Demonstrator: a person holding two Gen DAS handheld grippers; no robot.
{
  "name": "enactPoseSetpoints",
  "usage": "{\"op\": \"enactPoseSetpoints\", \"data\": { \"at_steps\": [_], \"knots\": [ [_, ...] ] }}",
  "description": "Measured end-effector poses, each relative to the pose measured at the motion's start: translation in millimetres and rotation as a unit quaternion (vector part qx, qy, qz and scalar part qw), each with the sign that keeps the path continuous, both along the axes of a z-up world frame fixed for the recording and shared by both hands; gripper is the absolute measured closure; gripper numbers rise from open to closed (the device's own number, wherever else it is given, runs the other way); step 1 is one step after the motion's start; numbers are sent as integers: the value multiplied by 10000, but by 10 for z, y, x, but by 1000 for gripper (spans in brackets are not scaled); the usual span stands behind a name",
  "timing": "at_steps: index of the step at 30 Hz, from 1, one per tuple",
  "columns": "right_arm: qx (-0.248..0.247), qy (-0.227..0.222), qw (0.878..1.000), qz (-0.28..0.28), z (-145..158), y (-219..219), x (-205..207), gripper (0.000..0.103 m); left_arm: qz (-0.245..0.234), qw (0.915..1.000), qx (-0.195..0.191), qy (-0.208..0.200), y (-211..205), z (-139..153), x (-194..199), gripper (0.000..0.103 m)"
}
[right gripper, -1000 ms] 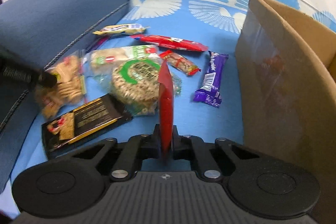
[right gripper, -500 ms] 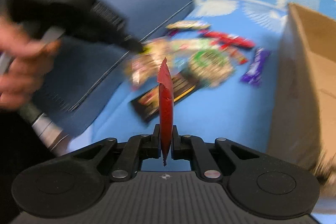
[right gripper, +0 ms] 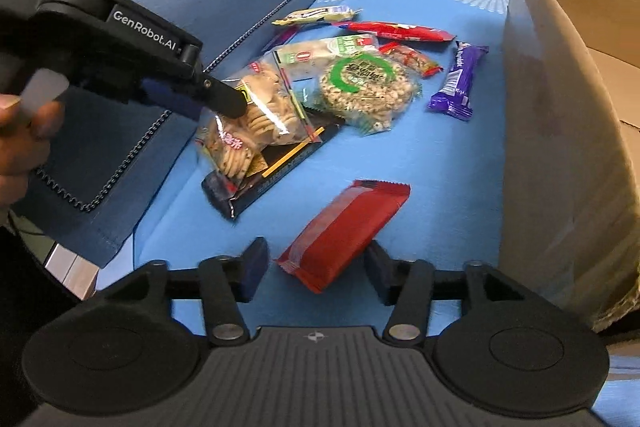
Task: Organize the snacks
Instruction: 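Grasp the red packet with the right tool while the left tool grasps the cookie bag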
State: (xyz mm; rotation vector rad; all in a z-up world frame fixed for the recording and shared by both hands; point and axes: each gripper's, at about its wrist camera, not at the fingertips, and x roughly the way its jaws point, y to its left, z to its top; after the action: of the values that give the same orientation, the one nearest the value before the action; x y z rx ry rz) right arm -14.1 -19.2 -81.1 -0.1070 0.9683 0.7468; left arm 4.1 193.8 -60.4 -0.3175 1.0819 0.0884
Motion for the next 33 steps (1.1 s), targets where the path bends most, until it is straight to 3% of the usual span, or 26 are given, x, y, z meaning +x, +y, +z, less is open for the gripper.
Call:
{"op": "enactPoseSetpoints", "data": {
  "at_steps": [5, 14, 16, 18, 19, 21, 26, 29, 33],
  "knots": [
    [-135, -198, 9997, -58, -50, 74, 23, 25, -194, 9997, 111, 105, -109, -45, 48, 30],
    [-509, -458, 9975, -179, -173, 158, 93, 25, -491, 9964, 611, 336, -277, -193, 176, 24],
    [-609, -559, 9965, -116, -186, 176, 67, 29, -518, 9954, 709, 385, -297, -232, 201, 24],
    [-653, -686, 9955, -70, -179, 178, 41, 48, -511, 9947, 782, 423, -304, -262, 222, 24],
    [-637, -711, 9954, -59, -170, 177, 38, 52, -506, 9944, 821, 436, -302, -273, 231, 24],
    [-585, -707, 9958, -53, -153, 160, 42, 57, -481, 9939, 875, 470, -297, -293, 244, 27],
    [-448, -826, 9955, -94, -85, 115, 29, 59, -273, 9954, 847, 347, -233, -248, 239, 55],
    [-277, -1034, 9942, -89, 37, 82, -10, 59, -150, 9966, 800, 159, -192, -170, 215, 64],
    [21, -1275, 9918, -66, 253, -9, -61, 59, -14, 9980, 619, -120, -147, -56, 178, 68]
  ]
}}
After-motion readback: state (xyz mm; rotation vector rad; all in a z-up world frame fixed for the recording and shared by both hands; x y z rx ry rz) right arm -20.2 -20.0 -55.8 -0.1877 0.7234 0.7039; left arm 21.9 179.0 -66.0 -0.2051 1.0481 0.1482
